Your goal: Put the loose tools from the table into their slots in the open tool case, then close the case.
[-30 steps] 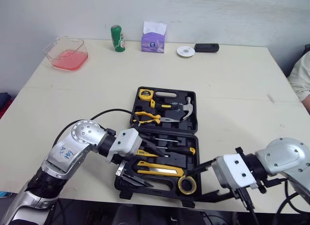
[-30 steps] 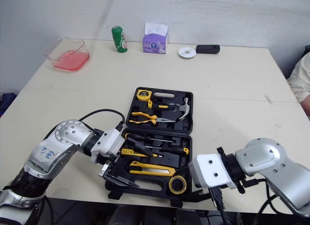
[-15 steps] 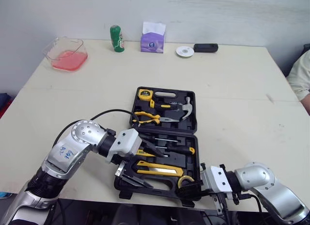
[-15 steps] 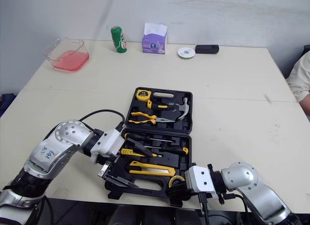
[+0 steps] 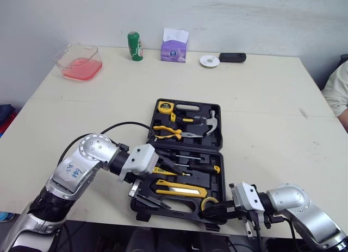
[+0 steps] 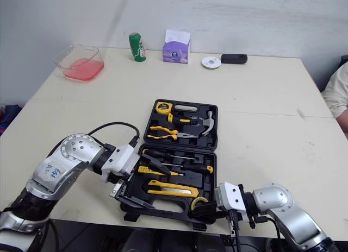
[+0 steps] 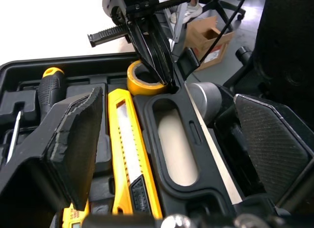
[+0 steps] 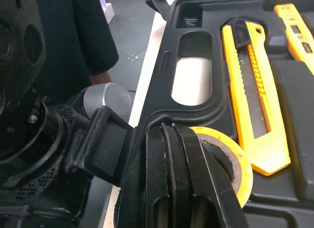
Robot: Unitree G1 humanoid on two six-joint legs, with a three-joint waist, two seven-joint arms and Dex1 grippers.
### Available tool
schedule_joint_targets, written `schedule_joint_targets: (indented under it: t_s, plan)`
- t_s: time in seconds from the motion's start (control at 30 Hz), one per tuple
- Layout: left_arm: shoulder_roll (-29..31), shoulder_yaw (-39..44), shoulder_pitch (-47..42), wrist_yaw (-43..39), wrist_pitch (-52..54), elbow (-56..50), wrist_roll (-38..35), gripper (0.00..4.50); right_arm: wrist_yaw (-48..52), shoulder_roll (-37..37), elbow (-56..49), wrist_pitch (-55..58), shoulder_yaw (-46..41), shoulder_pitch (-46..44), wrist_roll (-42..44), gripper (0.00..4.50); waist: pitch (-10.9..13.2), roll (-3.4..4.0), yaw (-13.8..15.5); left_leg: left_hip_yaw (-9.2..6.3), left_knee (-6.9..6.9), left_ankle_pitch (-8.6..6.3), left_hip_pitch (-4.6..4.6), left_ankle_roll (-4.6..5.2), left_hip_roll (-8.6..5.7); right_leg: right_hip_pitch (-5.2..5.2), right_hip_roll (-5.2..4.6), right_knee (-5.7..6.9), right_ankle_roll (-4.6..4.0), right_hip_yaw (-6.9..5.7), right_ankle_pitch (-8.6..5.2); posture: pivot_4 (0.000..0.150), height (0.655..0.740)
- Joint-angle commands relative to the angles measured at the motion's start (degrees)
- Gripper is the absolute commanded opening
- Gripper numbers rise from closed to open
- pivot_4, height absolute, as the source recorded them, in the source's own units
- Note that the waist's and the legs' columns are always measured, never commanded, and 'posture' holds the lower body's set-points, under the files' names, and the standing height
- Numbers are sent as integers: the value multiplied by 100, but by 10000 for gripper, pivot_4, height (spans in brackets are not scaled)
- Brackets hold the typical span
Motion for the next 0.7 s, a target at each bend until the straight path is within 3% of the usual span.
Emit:
schedule_joint_targets:
  t_s: [0.03,0.17,0.33,0.43,0.53,0.57,0.7]
  plan:
    - [30,230,73,167,-110,68,76,45000,-237,-337,-408,594,-535,101,245,202,4,7,1,-1,-1,0,-1,0,0,0,-1,-2,0,-1,0,1500,7244]
    - [211,680,322,531,-4,472,160,45000,-651,-478,-744,1318,-1530,36,1052,202,10,16,-14,0,-3,-1,-9,1,0,-13,-8,-5,0,-2,1,1500,7244]
    - [329,1401,567,1006,-11,1093,178,45000,-1188,-515,-179,1528,-2084,-300,676,202,10,17,-10,0,-22,1,-20,-4,3,-39,-6,-1,-7,-6,-2,1500,7244]
    - [538,1861,746,1328,-424,1959,562,37721,-1820,-464,605,1471,-1825,-755,-196,0,10,17,-15,6,-24,3,-52,-7,-1,-77,-8,6,-7,-1,-2,1500,7244]
    - [589,1810,647,1540,-875,2686,1001,23575,-2034,-298,897,1541,-1340,-1138,-665,0,10,18,-27,11,-28,3,-63,-7,-2,-96,-8,9,-8,-1,-2,1500,7244]
    - [562,1770,595,1565,-957,2802,1075,20748,-2055,-257,953,1520,-1249,-1213,-765,0,10,18,-23,11,-29,3,-68,-8,-1,-105,-8,11,-9,-1,-3,1500,7244]
    - [199,1472,302,1742,-1090,3105,1357,976,-2041,-14,1149,1541,-873,-1662,-1026,0,10,17,2,18,-4,9,-139,-16,-6,-182,-8,58,-8,2,-2,1500,7244]
